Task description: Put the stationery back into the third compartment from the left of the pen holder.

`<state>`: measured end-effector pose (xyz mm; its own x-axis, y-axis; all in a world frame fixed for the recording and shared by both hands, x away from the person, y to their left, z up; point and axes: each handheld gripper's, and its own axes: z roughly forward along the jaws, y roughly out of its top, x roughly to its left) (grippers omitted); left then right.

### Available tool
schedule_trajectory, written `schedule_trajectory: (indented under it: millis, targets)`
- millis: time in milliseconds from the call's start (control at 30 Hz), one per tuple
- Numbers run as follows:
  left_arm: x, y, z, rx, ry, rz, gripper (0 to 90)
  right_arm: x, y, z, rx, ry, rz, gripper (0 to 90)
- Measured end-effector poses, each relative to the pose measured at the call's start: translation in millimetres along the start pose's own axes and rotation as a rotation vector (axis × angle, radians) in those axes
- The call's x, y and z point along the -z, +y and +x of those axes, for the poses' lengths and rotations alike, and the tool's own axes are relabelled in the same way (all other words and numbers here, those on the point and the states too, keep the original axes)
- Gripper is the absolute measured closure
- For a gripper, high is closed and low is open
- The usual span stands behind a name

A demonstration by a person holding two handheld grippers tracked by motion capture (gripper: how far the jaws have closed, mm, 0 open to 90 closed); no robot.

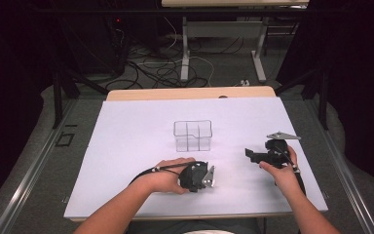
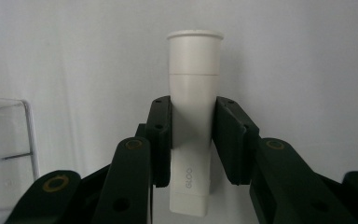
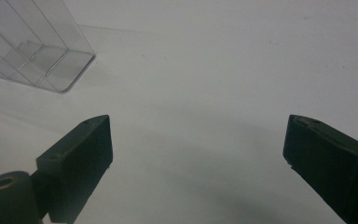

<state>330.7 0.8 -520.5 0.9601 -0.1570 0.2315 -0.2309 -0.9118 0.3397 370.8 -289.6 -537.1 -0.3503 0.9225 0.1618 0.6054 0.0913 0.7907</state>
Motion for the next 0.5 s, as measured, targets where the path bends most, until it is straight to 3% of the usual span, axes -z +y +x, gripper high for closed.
schedule_trajectory:
  millis: [500]
  targets:
    - [12.7, -15.2, 18.9, 0.302, 0.011, -0.119, 68.7, -0.4, -0.5, -1.0, -0.002, -0.003, 0.000, 7.8]
